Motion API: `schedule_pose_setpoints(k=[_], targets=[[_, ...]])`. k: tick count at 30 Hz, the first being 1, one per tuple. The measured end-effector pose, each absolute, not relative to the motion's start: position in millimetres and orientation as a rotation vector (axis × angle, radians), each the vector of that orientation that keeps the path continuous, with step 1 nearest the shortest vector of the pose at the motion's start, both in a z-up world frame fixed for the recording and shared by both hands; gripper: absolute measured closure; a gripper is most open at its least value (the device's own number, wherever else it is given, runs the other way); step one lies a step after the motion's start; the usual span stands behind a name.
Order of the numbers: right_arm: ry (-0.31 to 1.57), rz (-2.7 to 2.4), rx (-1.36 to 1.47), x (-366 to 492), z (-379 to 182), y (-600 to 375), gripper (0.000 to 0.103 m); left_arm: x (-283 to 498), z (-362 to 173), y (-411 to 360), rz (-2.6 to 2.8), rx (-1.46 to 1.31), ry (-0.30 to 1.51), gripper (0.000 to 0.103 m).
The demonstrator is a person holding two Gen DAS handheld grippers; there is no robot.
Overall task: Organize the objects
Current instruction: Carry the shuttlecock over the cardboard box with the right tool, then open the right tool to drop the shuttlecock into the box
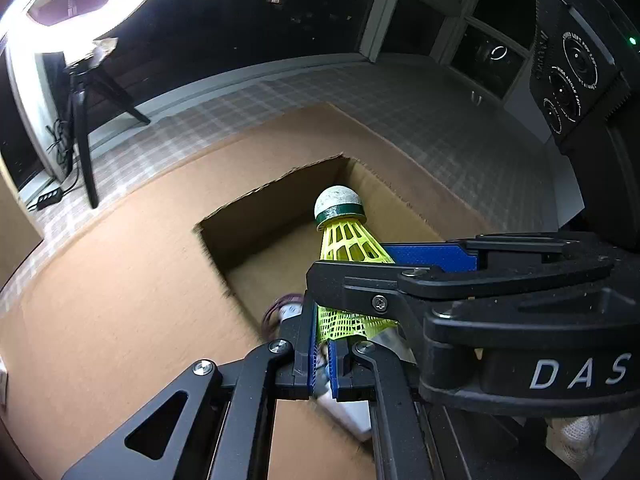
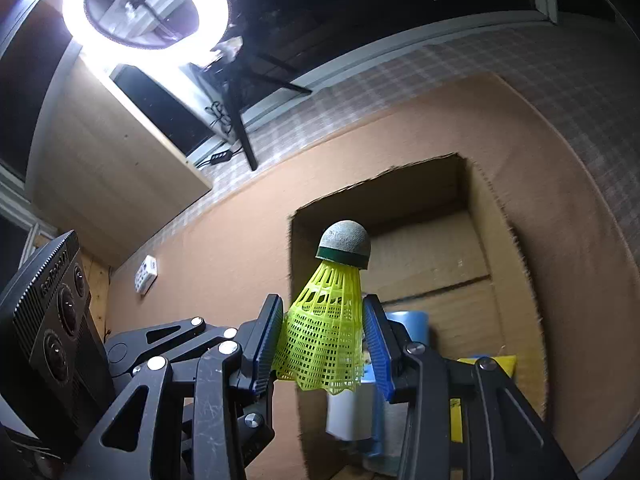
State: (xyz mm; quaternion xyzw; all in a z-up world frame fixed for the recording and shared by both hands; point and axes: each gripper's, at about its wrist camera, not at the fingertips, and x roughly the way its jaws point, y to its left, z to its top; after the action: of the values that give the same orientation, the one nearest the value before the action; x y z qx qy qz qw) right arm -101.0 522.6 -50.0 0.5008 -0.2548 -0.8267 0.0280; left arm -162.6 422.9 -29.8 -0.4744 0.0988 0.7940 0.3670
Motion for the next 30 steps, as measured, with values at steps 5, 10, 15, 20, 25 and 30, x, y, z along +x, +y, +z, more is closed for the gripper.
schedule_pose_setpoints(k=[5,10,15,20,25,30], targets=[[-0.787,-2.586,1.534,-102.7,-50.8,540.8,0.059,-168.5,-33.5,439.9,2.029,-1.216,0.264,0.097],[-0.778,-2.669,1.55,-100.0,-52.1,556.5,0.04,-177.1,-38.1,441.3,2.026,-1.235,0.254,0.042],[-0.818,-2.675,1.546,-97.5,-55.3,561.9,0.04,-184.2,-43.0,430.8,2.047,-1.256,0.264,0.042],[-0.81,-2.689,1.537,-97.2,-54.0,558.1,0.04,-185.4,-39.8,414.3,2.07,-1.246,0.255,0.042],[-0.82,-2.677,1.49,-95.6,-48.1,545.5,0.04,-185.0,-36.7,393.8,2.096,-1.24,0.253,0.043],[-0.787,-2.676,1.461,-91.7,-46.4,524.9,0.04,-186.2,-38.6,357.6,2.137,-1.26,0.261,0.043]])
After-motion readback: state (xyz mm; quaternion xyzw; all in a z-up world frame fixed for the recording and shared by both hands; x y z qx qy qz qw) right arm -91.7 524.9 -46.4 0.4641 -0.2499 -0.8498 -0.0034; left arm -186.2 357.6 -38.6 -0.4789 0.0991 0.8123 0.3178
